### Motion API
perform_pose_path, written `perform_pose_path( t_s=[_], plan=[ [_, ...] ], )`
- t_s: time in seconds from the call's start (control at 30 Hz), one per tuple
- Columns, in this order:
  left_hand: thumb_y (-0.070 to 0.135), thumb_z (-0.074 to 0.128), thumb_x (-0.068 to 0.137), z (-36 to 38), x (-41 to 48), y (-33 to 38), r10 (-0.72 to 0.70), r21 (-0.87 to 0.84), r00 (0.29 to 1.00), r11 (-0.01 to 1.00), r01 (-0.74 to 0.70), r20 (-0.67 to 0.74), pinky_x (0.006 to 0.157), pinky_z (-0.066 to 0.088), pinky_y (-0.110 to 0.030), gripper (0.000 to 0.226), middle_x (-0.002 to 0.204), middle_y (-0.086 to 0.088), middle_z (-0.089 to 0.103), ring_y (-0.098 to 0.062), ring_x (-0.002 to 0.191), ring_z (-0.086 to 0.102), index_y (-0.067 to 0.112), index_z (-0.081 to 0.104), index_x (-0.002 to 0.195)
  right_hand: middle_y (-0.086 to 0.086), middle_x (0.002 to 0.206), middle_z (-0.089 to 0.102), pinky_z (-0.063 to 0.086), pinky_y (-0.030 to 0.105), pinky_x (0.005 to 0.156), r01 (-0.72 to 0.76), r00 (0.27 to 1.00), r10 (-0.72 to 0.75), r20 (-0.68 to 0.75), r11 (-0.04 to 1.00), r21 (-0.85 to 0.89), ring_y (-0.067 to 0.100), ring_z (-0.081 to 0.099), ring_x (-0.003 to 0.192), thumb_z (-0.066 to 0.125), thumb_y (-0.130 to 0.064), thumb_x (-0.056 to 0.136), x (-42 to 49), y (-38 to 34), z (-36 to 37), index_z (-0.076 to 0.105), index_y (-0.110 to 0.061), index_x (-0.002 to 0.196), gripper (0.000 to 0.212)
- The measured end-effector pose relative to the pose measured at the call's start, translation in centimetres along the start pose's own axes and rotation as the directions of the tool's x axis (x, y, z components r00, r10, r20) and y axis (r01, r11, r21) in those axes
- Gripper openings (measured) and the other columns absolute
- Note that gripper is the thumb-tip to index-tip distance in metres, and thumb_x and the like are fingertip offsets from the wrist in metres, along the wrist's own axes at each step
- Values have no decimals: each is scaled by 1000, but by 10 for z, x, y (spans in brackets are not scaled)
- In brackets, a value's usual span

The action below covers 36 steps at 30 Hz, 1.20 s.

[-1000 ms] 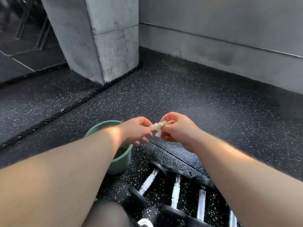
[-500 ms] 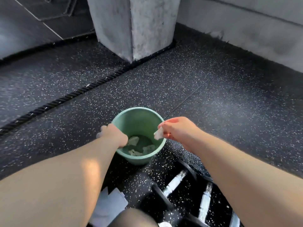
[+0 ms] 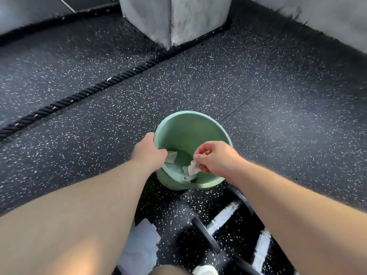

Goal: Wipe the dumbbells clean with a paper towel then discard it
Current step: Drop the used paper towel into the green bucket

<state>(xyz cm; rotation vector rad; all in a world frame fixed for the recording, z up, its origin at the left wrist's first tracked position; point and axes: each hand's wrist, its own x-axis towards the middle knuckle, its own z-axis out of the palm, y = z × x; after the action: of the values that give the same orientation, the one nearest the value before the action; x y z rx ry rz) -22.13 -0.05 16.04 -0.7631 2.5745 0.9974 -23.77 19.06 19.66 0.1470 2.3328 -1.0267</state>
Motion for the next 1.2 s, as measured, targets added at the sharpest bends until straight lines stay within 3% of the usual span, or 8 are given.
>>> perform_pose_path(
  t_s=[0.27,0.4,0.67,0.83,0.9,0.97,1.07,1.2],
  plan=[
    [15,49,90,-3,0,-11,103,-99,995,990,-101,14,63,42,-29,36,95,7,63,-14,81,59,36,51,119,-6,80,67,52,24,70,-74,985,114,127,956,-284,23,66,90,53,-8,92,43,9,38,72,-24,85,26],
    [14,46,89,-6,0,-25,86,-122,996,989,-83,21,72,49,-33,43,97,6,65,-18,86,61,38,51,123,13,121,69,53,38,99,-97,978,144,153,955,-279,31,64,116,58,-7,92,62,6,59,71,-10,118,30],
    [12,44,87,-8,4,-38,37,-118,999,992,-34,19,71,47,-32,51,97,12,65,-17,89,61,44,51,126,9,140,58,43,38,111,-138,977,168,133,969,-206,29,54,128,45,0,91,74,11,67,56,-12,140,52],
    [10,42,82,-8,7,-35,-1,-103,1000,995,4,25,84,52,-37,54,99,8,66,-23,93,61,46,55,120,8,129,65,50,41,105,-107,981,125,145,986,-125,30,60,122,44,-6,80,81,16,59,66,-16,126,53],
    [8,41,81,-9,10,-35,-14,-86,1000,996,16,26,79,51,-35,53,100,7,66,-24,93,61,44,56,117,6,124,67,52,42,103,-79,986,88,145,995,-68,30,63,119,46,-12,77,82,17,55,69,-23,117,47],
    [6,41,83,-10,13,-33,-15,-31,999,999,16,29,73,46,-33,51,102,2,65,-25,92,60,40,53,119,2,117,70,54,41,100,-30,991,37,126,998,-57,25,67,111,46,-14,87,72,10,46,71,-27,106,34],
    [6,41,90,-6,13,-26,3,159,1000,987,-4,4,72,40,-35,45,104,-6,59,-29,88,54,27,41,130,3,100,74,60,42,89,15,996,-15,91,1000,-2,21,72,94,45,-19,93,52,-4,27,67,-28,86,24],
    [8,42,96,3,17,-21,11,309,998,951,9,-64,81,41,-44,65,128,-15,54,-37,112,54,20,14,154,8,95,70,62,29,76,72,992,-81,95,993,95,16,70,81,48,-12,101,27,-14,-1,66,-14,97,19]
  ],
)
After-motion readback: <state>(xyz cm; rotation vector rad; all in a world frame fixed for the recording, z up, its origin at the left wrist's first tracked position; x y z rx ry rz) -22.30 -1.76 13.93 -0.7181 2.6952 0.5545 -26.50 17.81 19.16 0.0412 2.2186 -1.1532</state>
